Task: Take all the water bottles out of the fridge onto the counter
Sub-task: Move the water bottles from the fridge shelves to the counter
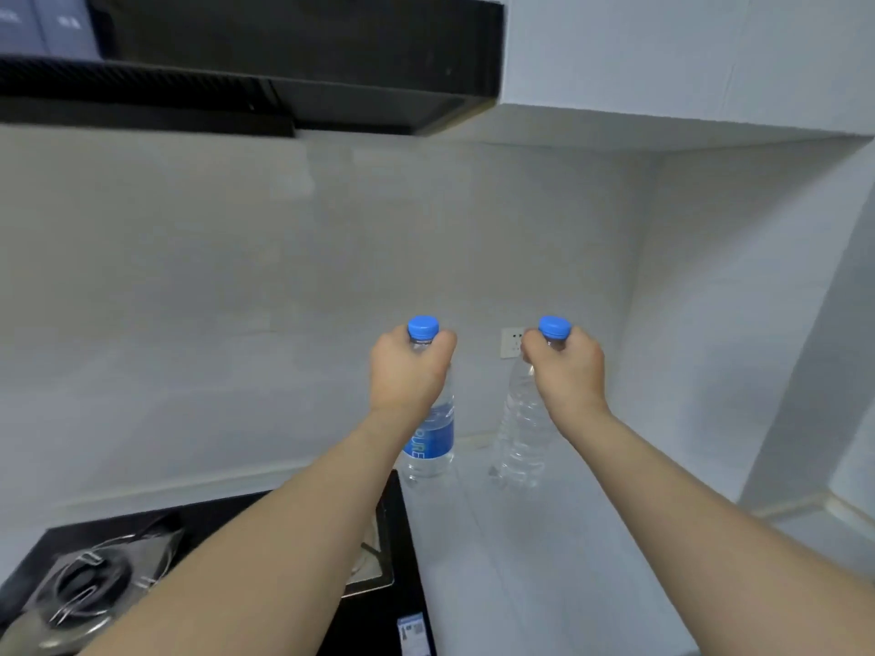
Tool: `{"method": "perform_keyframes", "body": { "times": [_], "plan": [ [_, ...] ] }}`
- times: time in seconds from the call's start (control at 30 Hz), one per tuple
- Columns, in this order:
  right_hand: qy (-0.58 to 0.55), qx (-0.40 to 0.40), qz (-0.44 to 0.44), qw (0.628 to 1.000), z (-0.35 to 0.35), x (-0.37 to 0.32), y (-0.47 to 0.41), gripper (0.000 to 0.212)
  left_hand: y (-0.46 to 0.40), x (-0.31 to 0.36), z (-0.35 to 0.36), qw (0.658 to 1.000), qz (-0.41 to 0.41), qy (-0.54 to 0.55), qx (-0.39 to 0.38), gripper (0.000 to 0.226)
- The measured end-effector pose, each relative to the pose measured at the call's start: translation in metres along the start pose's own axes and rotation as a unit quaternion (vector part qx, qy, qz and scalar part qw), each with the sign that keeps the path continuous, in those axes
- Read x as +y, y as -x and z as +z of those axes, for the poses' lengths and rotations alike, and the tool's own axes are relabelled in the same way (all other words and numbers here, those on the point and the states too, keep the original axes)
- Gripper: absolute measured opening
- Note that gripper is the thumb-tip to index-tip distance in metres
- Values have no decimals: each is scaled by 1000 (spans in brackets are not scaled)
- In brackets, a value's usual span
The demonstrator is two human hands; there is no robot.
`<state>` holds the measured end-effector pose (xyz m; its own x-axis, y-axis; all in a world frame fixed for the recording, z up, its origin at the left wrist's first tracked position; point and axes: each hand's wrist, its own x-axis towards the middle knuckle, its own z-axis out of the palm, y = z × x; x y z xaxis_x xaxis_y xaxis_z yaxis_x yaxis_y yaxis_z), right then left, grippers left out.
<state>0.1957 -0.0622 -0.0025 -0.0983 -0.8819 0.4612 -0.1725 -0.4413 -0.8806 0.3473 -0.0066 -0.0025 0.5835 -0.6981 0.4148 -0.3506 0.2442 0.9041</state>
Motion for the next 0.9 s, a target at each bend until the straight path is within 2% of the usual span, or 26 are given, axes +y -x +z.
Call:
{"method": "perform_keyframes", "body": {
  "times": [0.17,0.27,0.37,0.57,0.9],
  "plan": [
    [-44,-75,0,996,67,-16,24,27,-2,-16,-70,998,-20,-22,63,33],
    [-59,-106,-5,993,106,-33,42,27,-4,-20,-117,995,-15,-42,91,25],
    [-84,-139,-1,987,146,-50,66,29,-7,-25,-169,990,-16,-68,125,28],
    [-109,-196,-5,974,225,-89,119,31,-12,-37,-275,980,-5,-108,169,36],
    [-144,-263,-24,954,357,-159,225,37,-8,-55,-457,965,-17,-120,231,33]
  ]
}}
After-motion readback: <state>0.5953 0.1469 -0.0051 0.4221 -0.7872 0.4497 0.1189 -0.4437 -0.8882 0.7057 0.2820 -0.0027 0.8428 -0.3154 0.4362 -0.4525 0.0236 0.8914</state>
